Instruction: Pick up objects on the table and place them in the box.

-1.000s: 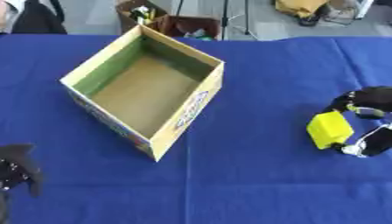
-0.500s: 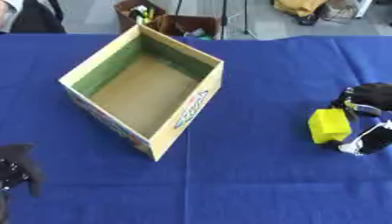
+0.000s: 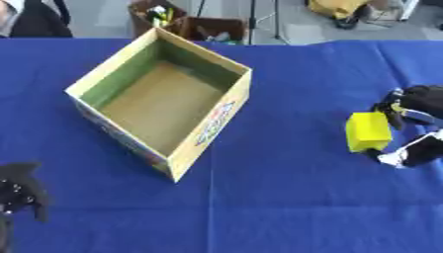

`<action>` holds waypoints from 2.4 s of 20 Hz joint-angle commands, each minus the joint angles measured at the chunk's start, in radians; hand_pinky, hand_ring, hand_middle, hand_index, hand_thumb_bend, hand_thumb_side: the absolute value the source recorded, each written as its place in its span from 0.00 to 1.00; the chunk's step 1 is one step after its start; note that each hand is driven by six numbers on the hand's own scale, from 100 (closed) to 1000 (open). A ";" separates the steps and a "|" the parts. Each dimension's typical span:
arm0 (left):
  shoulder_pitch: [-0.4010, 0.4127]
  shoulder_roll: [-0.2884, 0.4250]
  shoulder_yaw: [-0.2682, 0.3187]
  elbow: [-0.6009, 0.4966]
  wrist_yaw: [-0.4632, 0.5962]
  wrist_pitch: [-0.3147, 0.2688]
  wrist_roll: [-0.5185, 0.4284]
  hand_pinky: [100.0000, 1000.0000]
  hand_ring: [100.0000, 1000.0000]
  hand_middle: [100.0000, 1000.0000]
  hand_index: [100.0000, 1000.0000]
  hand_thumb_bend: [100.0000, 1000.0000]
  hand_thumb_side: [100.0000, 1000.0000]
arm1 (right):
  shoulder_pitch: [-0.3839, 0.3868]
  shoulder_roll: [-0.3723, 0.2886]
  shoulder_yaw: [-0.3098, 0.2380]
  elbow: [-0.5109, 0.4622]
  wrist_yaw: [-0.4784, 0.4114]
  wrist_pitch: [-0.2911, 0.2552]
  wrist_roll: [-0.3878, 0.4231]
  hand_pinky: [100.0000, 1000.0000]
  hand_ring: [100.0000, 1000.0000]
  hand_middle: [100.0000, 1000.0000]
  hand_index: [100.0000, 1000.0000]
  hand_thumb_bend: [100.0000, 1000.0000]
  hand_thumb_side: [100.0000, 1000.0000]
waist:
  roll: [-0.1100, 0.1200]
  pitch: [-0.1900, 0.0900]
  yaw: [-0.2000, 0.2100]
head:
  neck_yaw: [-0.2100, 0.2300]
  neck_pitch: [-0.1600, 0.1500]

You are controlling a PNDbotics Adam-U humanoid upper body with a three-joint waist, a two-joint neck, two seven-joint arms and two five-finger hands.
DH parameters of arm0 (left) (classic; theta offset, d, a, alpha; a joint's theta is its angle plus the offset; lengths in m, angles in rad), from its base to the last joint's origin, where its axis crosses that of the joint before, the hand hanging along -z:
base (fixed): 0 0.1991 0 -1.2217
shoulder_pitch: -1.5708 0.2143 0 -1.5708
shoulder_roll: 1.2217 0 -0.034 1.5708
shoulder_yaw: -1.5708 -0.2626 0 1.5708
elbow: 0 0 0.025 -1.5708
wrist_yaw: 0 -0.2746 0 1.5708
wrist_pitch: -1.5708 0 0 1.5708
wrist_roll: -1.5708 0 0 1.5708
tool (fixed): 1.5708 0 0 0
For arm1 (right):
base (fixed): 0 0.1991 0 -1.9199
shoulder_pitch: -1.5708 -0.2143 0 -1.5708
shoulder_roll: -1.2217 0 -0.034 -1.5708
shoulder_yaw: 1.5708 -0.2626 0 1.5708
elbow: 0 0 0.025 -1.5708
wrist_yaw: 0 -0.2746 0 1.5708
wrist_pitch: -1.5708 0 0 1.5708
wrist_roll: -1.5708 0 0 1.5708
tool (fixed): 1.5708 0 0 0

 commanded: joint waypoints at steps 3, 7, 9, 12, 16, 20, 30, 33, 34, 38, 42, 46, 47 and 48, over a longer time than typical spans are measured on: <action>-0.005 0.006 -0.003 -0.019 0.000 0.004 -0.001 0.14 0.31 0.33 0.62 0.00 1.00 | -0.023 -0.037 -0.042 -0.049 -0.049 0.035 -0.035 0.48 0.48 0.22 0.34 0.00 0.39 | -0.008 -0.031 -0.004 | 0.008 0.001; -0.006 0.008 -0.002 -0.019 0.001 0.006 -0.001 0.14 0.31 0.33 0.62 0.00 1.00 | -0.039 -0.036 -0.057 -0.080 -0.094 0.053 -0.061 0.47 0.47 0.20 0.33 0.00 0.39 | -0.011 -0.034 -0.003 | 0.012 0.000; -0.006 0.009 -0.002 -0.019 0.002 0.006 -0.001 0.14 0.31 0.33 0.62 0.00 1.00 | -0.059 -0.039 -0.064 -0.099 -0.120 0.060 -0.073 0.48 0.46 0.20 0.33 0.00 0.38 | -0.013 -0.036 0.000 | 0.014 0.001; -0.005 0.011 -0.003 -0.019 0.003 0.007 -0.003 0.14 0.31 0.33 0.62 0.00 1.00 | -0.102 -0.045 -0.067 -0.129 -0.151 0.066 -0.083 0.48 0.46 0.20 0.32 0.00 0.37 | -0.018 -0.039 0.004 | 0.012 0.001; -0.005 0.014 -0.008 -0.019 0.004 0.008 -0.008 0.14 0.31 0.33 0.62 0.00 1.00 | -0.206 -0.030 -0.046 -0.152 -0.181 0.071 -0.078 0.48 0.45 0.19 0.32 0.00 0.36 | -0.025 -0.044 0.014 | 0.007 0.000; -0.003 0.017 -0.011 -0.019 0.007 0.009 -0.013 0.14 0.32 0.33 0.62 0.00 1.00 | -0.318 0.013 -0.006 -0.142 -0.195 0.082 -0.052 0.48 0.45 0.19 0.31 0.00 0.35 | -0.033 -0.047 0.030 | 0.003 -0.002; -0.012 0.019 -0.019 -0.019 0.010 0.010 -0.024 0.14 0.32 0.33 0.62 0.00 1.00 | -0.557 0.171 0.096 -0.016 -0.173 0.099 -0.009 0.47 0.44 0.18 0.31 0.00 0.35 | -0.061 -0.039 0.080 | -0.022 -0.027; -0.022 0.019 -0.023 -0.019 0.010 0.009 -0.029 0.14 0.32 0.33 0.62 0.00 1.00 | -0.609 0.216 0.121 0.034 -0.140 0.100 -0.006 0.47 0.44 0.18 0.31 0.00 0.35 | -0.072 -0.028 0.103 | -0.034 -0.040; -0.025 0.019 -0.024 -0.019 0.011 0.008 -0.030 0.14 0.32 0.33 0.62 0.00 1.00 | -0.623 0.229 0.127 0.052 -0.127 0.100 -0.008 0.47 0.44 0.18 0.31 0.00 0.35 | -0.075 -0.024 0.110 | -0.039 -0.045; -0.036 0.017 -0.027 -0.019 0.010 0.004 -0.034 0.14 0.32 0.33 0.62 0.00 1.00 | -0.677 0.285 0.145 0.133 -0.084 0.101 -0.029 0.47 0.43 0.18 0.31 0.00 0.36 | -0.088 -0.007 0.148 | -0.058 -0.061; -0.049 0.010 -0.031 -0.019 0.010 -0.001 -0.040 0.14 0.32 0.33 0.62 0.00 1.00 | -0.714 0.334 0.158 0.212 -0.050 0.093 -0.047 0.47 0.43 0.17 0.30 0.00 0.37 | -0.103 0.015 0.196 | -0.084 -0.079; -0.059 0.003 -0.035 -0.019 0.008 -0.004 -0.045 0.14 0.32 0.33 0.62 0.00 1.00 | -0.731 0.373 0.167 0.265 -0.018 0.083 -0.071 0.47 0.43 0.17 0.30 0.00 0.38 | -0.113 0.034 0.228 | -0.096 -0.094; -0.062 0.002 -0.036 -0.019 0.008 -0.004 -0.046 0.14 0.32 0.33 0.62 0.00 1.00 | -0.734 0.380 0.170 0.279 -0.009 0.082 -0.077 0.47 0.43 0.17 0.30 0.00 0.38 | -0.115 0.038 0.233 | -0.099 -0.097; -0.064 0.000 -0.037 -0.019 0.008 -0.005 -0.048 0.14 0.32 0.33 0.62 0.00 1.00 | -0.738 0.388 0.174 0.292 0.004 0.081 -0.081 0.47 0.43 0.17 0.30 0.00 0.39 | -0.117 0.041 0.238 | -0.102 -0.100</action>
